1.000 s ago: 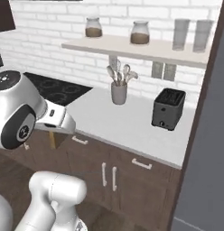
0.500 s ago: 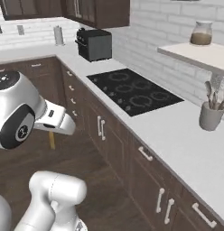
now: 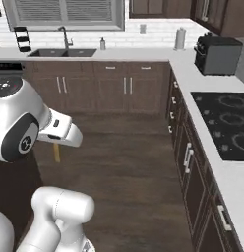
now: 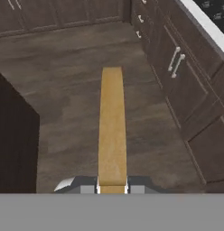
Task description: Start the toaster. Once the lever pops up, take the bread to the plate on the dining counter.
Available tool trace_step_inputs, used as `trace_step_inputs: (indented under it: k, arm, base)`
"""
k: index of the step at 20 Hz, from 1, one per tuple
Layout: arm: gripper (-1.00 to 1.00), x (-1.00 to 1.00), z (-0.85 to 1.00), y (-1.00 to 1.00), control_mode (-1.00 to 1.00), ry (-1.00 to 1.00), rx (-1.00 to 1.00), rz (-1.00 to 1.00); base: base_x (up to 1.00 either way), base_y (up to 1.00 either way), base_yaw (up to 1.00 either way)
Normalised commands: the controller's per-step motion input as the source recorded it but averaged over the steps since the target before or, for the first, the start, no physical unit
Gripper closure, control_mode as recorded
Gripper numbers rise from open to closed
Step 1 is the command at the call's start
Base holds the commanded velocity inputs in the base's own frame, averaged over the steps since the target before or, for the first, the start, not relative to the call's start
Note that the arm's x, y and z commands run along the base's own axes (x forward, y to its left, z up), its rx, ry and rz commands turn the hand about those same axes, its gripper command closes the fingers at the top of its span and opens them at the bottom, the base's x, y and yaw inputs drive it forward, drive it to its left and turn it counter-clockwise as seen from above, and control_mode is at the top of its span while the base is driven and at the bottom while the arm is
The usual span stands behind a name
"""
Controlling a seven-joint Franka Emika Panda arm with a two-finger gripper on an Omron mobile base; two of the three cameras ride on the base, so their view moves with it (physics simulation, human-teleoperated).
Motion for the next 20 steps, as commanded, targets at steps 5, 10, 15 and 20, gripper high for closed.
trace_step_inputs:
  k: [5,10,15,20]
  arm:
    - [1.00,0.00,0.00,0.00,1.00,0.00,0.00,0.00]
    - [1.00,0.00,0.00,0.00,1.00,0.00,0.00,0.00]
    - [1.00,0.00,0.00,0.00,1.00,0.00,0.00,0.00]
    - [1.00,0.00,0.00,0.00,1.00,0.00,0.00,0.00]
  base:
    - [-0.26,0.00,0.83]
    - [-0.26,0.00,0.77]
    - [-0.27,0.00,0.71]
    - [-0.17,0.00,0.68]
